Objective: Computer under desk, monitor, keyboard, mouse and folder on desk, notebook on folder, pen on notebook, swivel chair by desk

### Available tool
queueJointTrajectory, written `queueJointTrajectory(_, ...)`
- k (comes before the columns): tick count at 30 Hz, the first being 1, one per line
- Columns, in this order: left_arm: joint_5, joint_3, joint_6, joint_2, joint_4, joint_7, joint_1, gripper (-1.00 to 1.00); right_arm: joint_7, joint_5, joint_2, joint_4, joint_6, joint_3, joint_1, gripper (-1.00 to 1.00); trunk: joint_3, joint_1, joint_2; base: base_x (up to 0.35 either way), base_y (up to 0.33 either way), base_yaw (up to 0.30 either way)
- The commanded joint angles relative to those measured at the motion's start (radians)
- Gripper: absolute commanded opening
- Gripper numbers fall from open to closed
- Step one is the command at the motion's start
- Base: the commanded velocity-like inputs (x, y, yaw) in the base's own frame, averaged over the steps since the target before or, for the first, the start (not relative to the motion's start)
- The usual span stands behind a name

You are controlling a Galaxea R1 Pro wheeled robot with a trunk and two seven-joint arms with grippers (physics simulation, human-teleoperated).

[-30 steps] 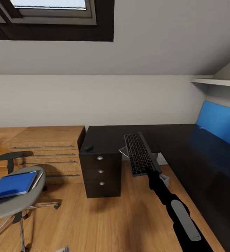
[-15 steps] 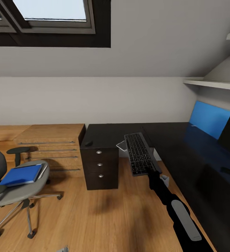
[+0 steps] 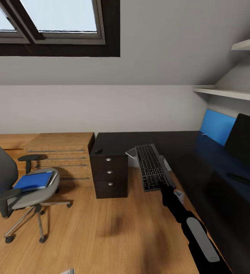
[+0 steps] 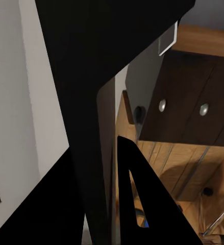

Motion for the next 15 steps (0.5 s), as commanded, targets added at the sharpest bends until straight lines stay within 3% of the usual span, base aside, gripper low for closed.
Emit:
queueJointTrajectory(1,0.007,-0.007,0.004,0.001,-0.002,0.009,0.0,1.0,0.004,-0.011,-0.001,0.0,0.002,0.001,-0.001,-1.0,0.002,-0.005,0.007,-0.335,-0.124,0.0)
queueJointTrajectory(7,0.007,-0.009,0.004,-0.001,-0.002,0.009,0.0,1.0,0.003,-0.055,-0.002,0.001,0.003,0.0,-0.001,-1.0,0.021,-0.028,0.049,-0.311,-0.182,0.0)
queueJointTrajectory(10,0.005,-0.01,0.004,-0.001,-0.002,0.009,0.0,1.0,0.005,-0.088,-0.03,0.001,0.016,0.0,-0.001,-1.0,0.03,-0.039,0.07,-0.268,-0.248,0.0)
queueJointTrajectory(15,0.005,-0.01,0.004,0.001,-0.002,0.009,0.0,1.0,0.006,-0.089,-0.042,0.013,0.017,0.0,-0.001,-1.0,0.046,-0.058,0.105,-0.26,-0.253,0.0)
